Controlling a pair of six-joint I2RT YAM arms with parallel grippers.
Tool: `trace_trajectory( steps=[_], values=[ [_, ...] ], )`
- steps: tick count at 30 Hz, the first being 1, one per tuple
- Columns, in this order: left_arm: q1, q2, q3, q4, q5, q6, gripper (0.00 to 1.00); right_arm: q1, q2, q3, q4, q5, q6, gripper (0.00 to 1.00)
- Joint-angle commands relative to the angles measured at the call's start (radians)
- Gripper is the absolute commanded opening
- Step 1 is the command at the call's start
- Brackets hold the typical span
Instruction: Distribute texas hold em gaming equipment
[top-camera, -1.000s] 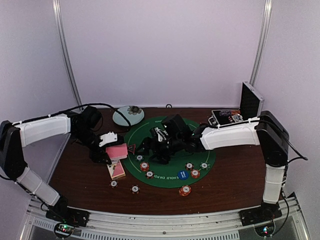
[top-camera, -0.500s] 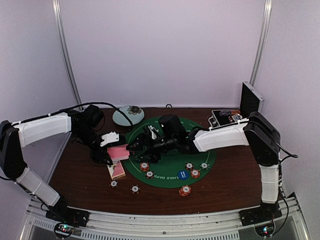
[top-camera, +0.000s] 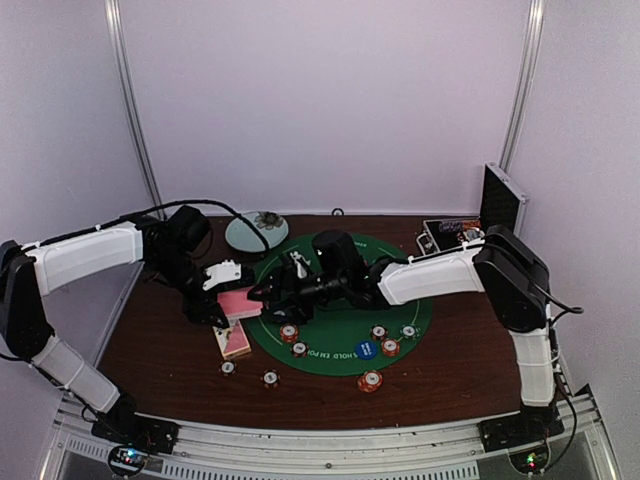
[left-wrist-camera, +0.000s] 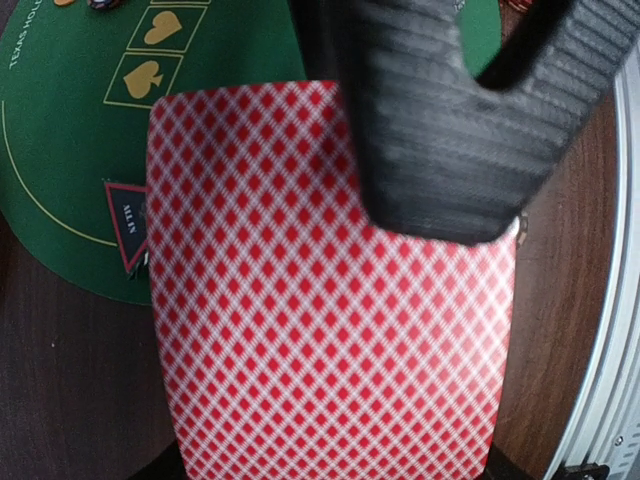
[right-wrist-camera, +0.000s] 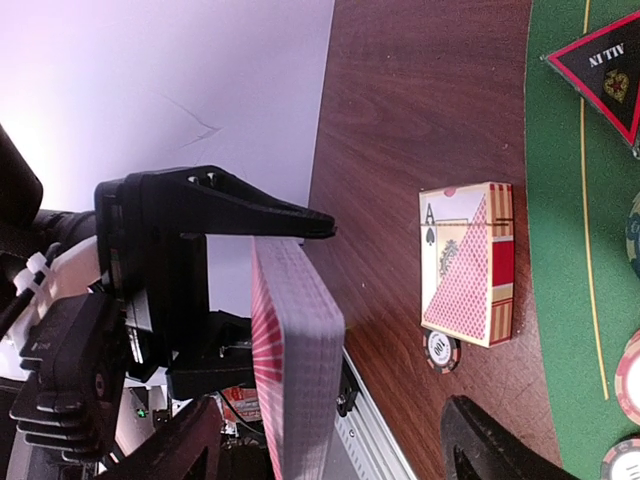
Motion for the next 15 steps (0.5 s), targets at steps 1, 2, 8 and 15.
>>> trace_trajectory(
  steps=[1,2,8,15],
  values=[
    [-0.012,-0.037,0.041,-0.003,0.036,-0.009,0.0,-0.002,0.025,0.035,0.076,-0.021,0.037,0.77],
    [-0.013,-0.038,0.042,-0.002,0.037,-0.011,0.0,-0.003,0.03,0.038,0.087,-0.023,0.045,0.76],
    [-0.025,-0.038,0.052,-0.003,0.033,-0.015,0.0,0.001,0.065,0.064,0.131,-0.039,0.089,0.63],
    [-0.03,-0.031,0.06,-0.002,0.035,-0.011,0.0,0.008,0.087,0.083,0.161,-0.047,0.12,0.52]
  ],
)
